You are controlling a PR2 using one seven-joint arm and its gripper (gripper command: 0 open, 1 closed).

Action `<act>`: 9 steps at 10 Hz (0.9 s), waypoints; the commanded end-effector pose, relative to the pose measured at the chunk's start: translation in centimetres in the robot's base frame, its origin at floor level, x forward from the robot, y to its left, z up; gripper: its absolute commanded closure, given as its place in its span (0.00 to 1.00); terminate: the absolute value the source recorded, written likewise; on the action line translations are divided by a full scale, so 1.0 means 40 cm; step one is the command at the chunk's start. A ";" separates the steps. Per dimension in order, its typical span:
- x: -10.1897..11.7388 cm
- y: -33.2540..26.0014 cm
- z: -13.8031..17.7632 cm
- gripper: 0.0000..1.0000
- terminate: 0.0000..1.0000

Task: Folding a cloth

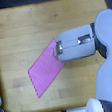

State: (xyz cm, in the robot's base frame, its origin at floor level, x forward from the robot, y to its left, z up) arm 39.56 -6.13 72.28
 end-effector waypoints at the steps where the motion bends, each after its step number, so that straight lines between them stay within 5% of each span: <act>1: 0.015 -0.005 0.013 1.00 0.00; 9: 0.019 -0.037 0.031 1.00 0.00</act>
State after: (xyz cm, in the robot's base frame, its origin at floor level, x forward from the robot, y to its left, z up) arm 40.11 -6.64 72.70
